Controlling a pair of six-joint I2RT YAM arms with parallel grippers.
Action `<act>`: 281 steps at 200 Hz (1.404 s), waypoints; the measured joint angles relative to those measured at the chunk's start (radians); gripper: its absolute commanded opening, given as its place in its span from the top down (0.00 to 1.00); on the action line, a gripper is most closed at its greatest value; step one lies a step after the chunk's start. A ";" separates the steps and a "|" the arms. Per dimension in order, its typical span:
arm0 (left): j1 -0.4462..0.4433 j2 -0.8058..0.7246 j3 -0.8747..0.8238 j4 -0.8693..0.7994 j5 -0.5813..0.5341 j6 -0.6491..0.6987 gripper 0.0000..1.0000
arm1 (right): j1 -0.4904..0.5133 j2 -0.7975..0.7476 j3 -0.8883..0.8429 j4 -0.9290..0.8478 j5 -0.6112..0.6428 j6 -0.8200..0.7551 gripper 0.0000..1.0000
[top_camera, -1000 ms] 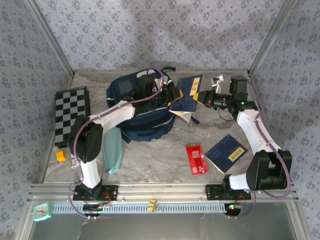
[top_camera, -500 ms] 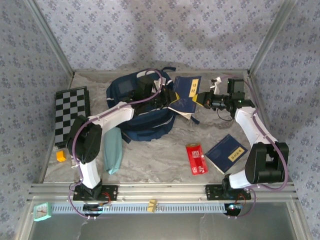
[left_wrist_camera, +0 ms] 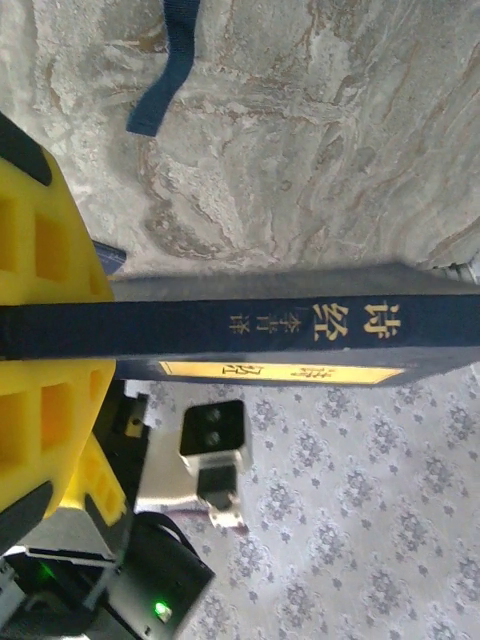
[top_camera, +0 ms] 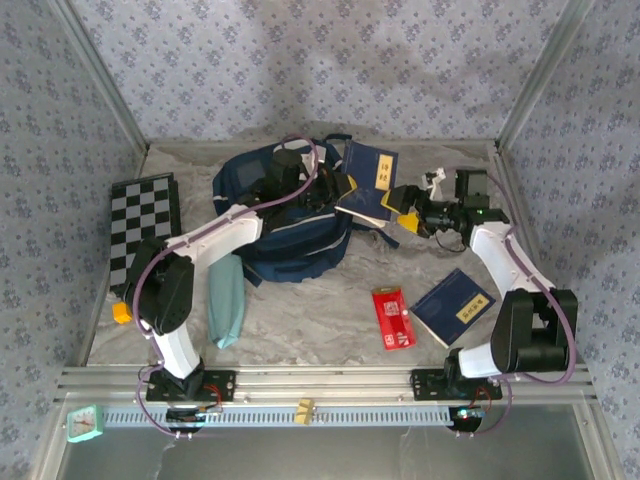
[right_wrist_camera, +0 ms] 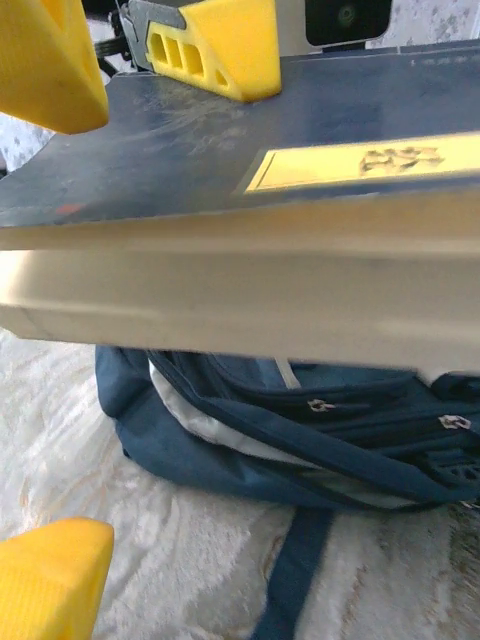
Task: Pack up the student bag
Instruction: Pass the book.
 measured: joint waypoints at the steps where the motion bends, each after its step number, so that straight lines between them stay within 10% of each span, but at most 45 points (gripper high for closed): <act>1: 0.000 0.000 -0.001 0.002 0.000 -0.002 1.00 | 0.001 0.000 -0.002 0.004 -0.001 0.005 0.00; 113: -0.027 -0.047 -0.003 -0.025 -0.081 0.017 1.00 | 0.039 -0.033 -0.090 0.547 -0.073 0.461 0.15; 234: -0.052 -0.084 -0.024 -0.103 -0.169 0.105 1.00 | 0.074 -0.090 -0.055 0.320 0.012 0.317 0.95; 281: -0.053 -0.106 -0.031 -0.171 -0.180 0.180 0.60 | 0.066 -0.090 -0.051 0.228 0.022 0.240 1.00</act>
